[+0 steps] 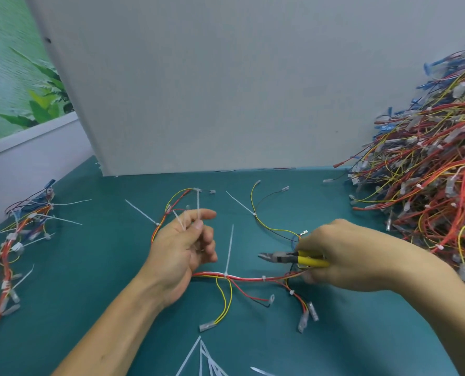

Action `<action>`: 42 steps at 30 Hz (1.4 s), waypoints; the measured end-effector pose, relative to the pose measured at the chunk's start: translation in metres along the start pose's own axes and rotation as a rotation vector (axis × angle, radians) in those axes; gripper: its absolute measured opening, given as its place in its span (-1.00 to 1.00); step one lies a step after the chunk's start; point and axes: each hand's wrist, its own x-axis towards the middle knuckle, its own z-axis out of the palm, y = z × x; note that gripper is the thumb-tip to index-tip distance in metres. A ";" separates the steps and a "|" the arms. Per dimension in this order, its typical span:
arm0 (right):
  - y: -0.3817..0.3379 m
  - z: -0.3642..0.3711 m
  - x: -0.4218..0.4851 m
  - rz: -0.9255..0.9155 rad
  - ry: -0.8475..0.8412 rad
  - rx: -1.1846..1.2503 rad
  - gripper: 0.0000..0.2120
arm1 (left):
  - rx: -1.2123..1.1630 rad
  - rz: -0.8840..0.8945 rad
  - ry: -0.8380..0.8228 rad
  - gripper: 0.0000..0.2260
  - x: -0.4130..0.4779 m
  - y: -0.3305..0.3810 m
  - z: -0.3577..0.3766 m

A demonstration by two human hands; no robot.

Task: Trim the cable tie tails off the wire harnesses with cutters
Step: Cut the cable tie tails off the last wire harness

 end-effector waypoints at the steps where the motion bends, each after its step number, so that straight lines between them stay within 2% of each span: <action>1: -0.002 0.000 0.000 0.010 -0.013 0.028 -0.68 | 0.010 -0.004 0.004 -0.80 0.000 -0.001 0.000; 5: -0.008 0.005 0.002 0.053 -0.067 0.104 -0.66 | -0.026 -0.029 0.081 -0.79 0.001 -0.002 0.001; 7: -0.010 0.008 0.001 0.069 -0.013 0.078 -0.69 | 0.016 0.019 0.098 -0.90 0.001 0.001 0.000; 8: -0.011 0.008 0.001 0.070 0.034 0.055 -0.75 | 0.072 0.069 0.086 -0.95 0.001 0.003 -0.001; 10: -0.013 0.008 0.000 0.060 0.111 0.013 -0.82 | 0.270 0.177 0.017 -0.87 0.000 0.004 -0.005; 12: -0.018 0.008 -0.001 0.029 0.119 -0.001 -0.82 | 0.546 0.252 -0.097 -0.79 -0.001 0.003 -0.008; 15: -0.027 0.012 -0.002 -0.036 0.094 -0.052 -0.87 | 0.856 0.237 -0.187 -0.79 -0.003 -0.002 -0.013; 18: -0.033 0.022 0.001 -0.085 0.087 -0.127 -0.91 | 0.955 0.230 -0.204 -0.89 0.000 -0.010 -0.015; 23: -0.034 0.029 0.005 -0.082 0.122 -0.165 -0.87 | 0.933 0.220 -0.131 -0.68 0.003 -0.014 -0.019; 27: -0.035 0.031 0.010 -0.041 0.190 -0.255 -0.77 | 1.006 0.228 -0.164 -0.94 0.003 -0.015 -0.019; 30: -0.036 0.031 0.011 -0.027 0.201 -0.262 -0.78 | 0.937 0.194 -0.193 -0.86 0.003 -0.016 -0.019; 34: -0.038 0.030 0.012 -0.031 0.197 -0.260 -0.87 | 0.830 0.159 -0.231 -0.91 0.001 -0.018 -0.014; 42: -0.038 0.039 0.018 -0.022 0.219 -0.256 -0.89 | 0.712 0.125 -0.245 -0.84 0.000 -0.021 -0.012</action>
